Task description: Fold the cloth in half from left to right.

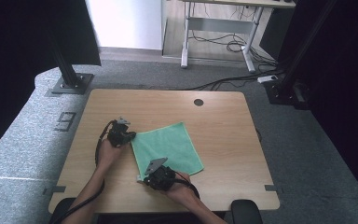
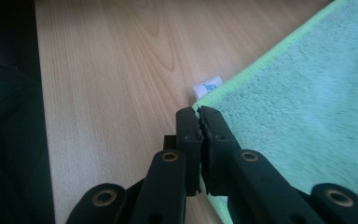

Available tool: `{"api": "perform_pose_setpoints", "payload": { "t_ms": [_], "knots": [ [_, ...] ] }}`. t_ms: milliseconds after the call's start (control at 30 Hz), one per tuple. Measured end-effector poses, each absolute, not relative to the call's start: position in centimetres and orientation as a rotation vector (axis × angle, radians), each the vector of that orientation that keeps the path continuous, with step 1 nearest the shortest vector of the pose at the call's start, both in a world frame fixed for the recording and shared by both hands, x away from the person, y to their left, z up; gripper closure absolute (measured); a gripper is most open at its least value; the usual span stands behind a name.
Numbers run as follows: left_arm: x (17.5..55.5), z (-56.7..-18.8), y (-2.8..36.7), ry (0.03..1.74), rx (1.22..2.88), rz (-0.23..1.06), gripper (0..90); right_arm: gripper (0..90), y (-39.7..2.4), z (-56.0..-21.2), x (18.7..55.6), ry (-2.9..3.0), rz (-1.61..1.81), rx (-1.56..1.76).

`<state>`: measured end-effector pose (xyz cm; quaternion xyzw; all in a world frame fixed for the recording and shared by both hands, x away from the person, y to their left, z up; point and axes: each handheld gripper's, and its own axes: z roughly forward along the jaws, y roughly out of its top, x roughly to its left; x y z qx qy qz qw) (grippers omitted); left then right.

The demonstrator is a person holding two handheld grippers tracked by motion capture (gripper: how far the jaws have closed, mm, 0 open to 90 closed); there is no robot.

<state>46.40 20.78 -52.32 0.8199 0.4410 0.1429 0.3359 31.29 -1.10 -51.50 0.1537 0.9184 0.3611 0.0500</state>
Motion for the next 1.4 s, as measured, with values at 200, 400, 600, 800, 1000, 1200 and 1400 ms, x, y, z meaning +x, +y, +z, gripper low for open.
{"api": "perform_pose_setpoints", "payload": {
  "t_ms": [200, 400, 600, 800, 1000, 1200, 1400],
  "knots": [
    [46.8, -51.4, 20.2, 1.135, 2.103, 0.370, 88.2, 85.9, -3.4, -50.5, 31.8, 2.749, 1.150, 0.536],
    [47.4, -51.0, 19.3, 1.124, 2.069, 0.342, 88.0, 85.9, -5.1, -50.3, 32.2, 2.720, 1.148, 0.590],
    [48.3, -50.4, 17.6, 1.087, 2.064, 0.334, 88.0, 85.9, -6.7, -49.9, 32.3, 2.688, 1.154, 0.631],
    [49.2, -50.0, 15.4, 1.054, 2.079, 0.337, 87.9, 85.9, -8.4, -49.7, 32.7, 2.659, 1.160, 0.678],
    [50.0, -50.0, 13.2, 1.018, 2.099, 0.337, 87.9, 85.9, -10.4, -49.8, 33.1, 2.632, 1.158, 0.738],
    [50.7, -50.1, 11.3, 0.991, 2.118, 0.340, 87.8, 85.9, -12.2, -49.9, 33.4, 2.606, 1.147, 0.781],
    [51.4, -50.1, 10.0, 0.982, 2.124, 0.326, 87.8, 85.9, -13.8, -49.9, 33.7, 2.578, 1.148, 0.824]
  ]
}}
